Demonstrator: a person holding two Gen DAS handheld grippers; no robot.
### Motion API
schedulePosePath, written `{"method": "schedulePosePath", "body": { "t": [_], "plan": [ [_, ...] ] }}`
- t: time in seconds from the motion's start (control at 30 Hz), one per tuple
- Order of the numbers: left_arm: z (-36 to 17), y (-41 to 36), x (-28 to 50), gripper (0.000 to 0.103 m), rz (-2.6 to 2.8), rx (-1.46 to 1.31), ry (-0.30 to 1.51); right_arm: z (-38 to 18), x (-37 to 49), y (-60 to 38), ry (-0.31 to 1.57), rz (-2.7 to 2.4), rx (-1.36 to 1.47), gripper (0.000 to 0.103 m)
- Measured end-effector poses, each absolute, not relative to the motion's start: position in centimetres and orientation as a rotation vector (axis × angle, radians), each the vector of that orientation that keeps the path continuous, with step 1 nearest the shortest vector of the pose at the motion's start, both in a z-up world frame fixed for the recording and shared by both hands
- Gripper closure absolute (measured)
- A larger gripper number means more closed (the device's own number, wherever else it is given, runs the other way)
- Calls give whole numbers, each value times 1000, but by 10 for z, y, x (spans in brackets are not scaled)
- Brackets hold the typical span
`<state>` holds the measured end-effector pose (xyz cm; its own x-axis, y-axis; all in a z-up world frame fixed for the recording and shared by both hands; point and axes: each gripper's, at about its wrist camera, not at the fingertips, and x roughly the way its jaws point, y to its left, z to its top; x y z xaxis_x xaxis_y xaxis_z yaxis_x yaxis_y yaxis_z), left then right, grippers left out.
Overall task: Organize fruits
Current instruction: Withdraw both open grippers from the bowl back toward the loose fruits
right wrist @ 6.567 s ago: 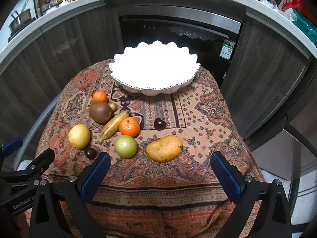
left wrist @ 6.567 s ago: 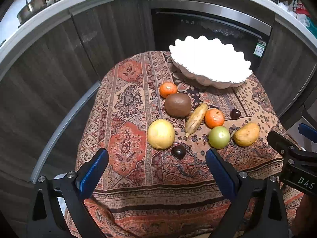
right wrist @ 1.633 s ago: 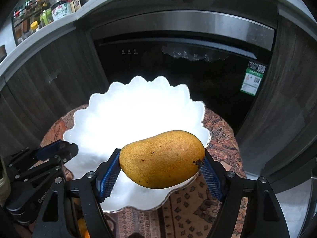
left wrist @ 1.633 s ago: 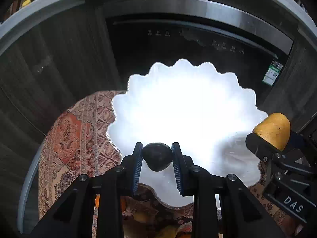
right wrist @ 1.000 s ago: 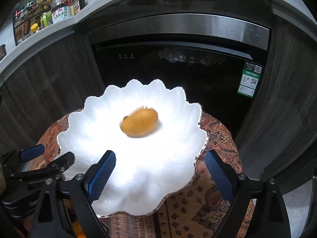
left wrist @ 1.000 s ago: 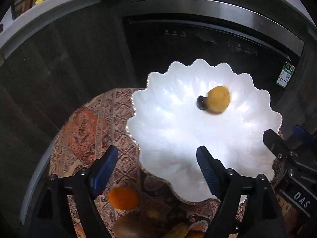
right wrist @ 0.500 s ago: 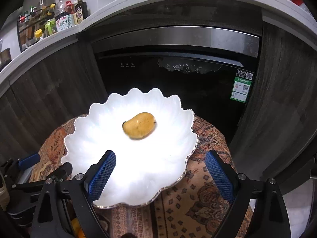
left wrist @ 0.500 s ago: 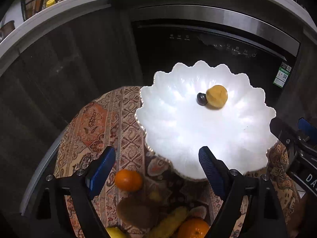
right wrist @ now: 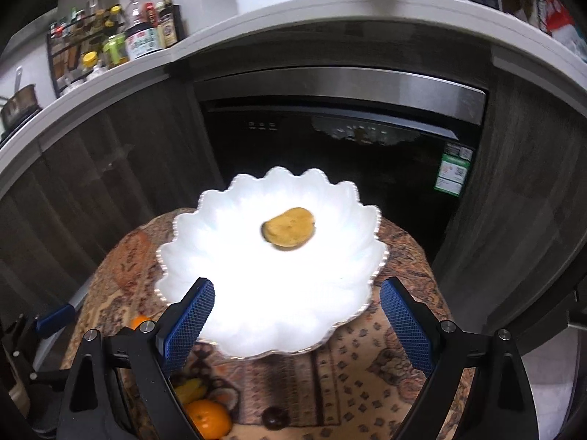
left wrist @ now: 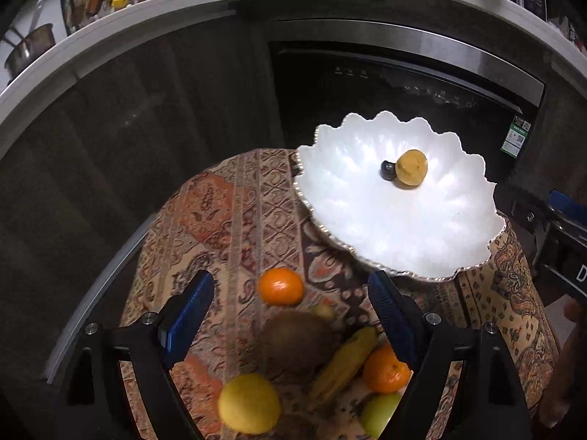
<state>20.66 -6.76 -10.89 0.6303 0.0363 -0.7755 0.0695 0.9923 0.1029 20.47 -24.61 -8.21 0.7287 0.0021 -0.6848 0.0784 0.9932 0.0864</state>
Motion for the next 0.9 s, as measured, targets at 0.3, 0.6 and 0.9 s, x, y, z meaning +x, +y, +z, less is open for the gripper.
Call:
{"method": "schedulePosePath", "body": {
  "t": [0.3,0.6,0.9],
  "plan": [
    [-99,-46,180,17,-16,149,864,-80,177,-220,789,-18,97,10],
    [-109,-25,157,17,-14,117,882,-83,154,-199,805,-25,77,10],
    [-126,-3,136,17,0,101,892,-102,131,-182,850,-54,51,10]
  ]
}}
